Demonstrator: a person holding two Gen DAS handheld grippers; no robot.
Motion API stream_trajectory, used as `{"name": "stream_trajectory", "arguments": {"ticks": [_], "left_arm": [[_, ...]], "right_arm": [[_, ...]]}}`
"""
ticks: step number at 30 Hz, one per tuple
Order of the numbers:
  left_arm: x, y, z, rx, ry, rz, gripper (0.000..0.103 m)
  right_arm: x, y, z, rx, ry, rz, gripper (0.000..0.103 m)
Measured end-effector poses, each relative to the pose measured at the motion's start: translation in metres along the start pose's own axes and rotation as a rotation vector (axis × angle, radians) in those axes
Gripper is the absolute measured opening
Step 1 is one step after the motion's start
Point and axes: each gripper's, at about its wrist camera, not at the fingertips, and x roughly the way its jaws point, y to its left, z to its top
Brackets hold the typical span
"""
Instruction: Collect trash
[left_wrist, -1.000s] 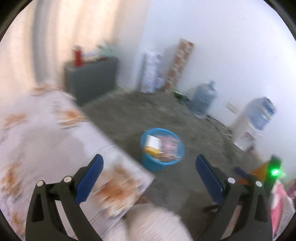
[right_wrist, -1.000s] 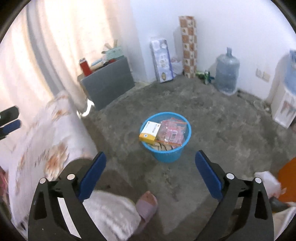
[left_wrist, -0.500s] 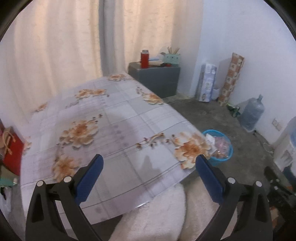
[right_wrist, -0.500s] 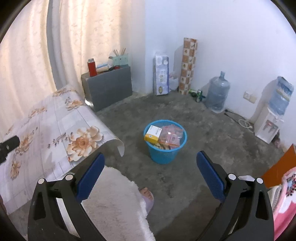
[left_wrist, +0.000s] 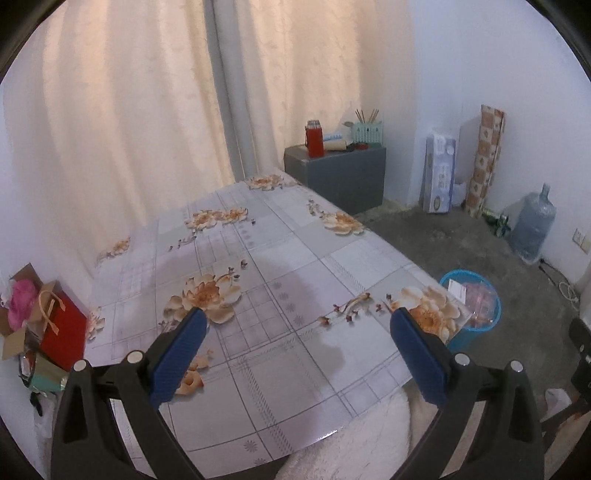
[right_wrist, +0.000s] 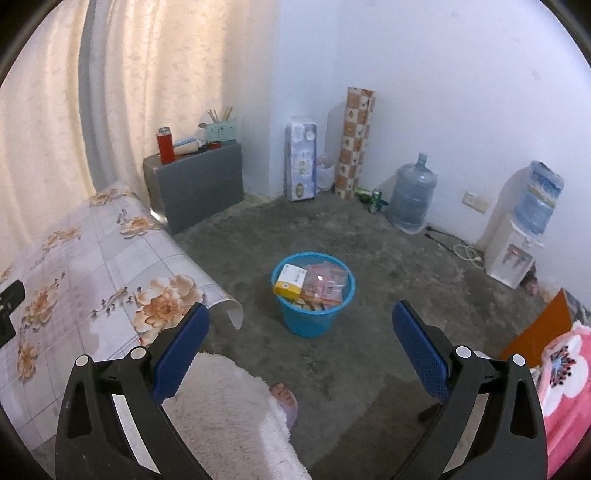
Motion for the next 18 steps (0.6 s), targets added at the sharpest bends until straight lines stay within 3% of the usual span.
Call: {"name": "stream_trajectory", "arguments": {"ticks": [18], "left_arm": [[0.018, -0.013, 0.002, 0.01, 0.079, -0.009, 0.098]], "right_arm": [[0.015, -0.004, -0.007, 0.032, 0.093, -0.066, 0.095]]}}
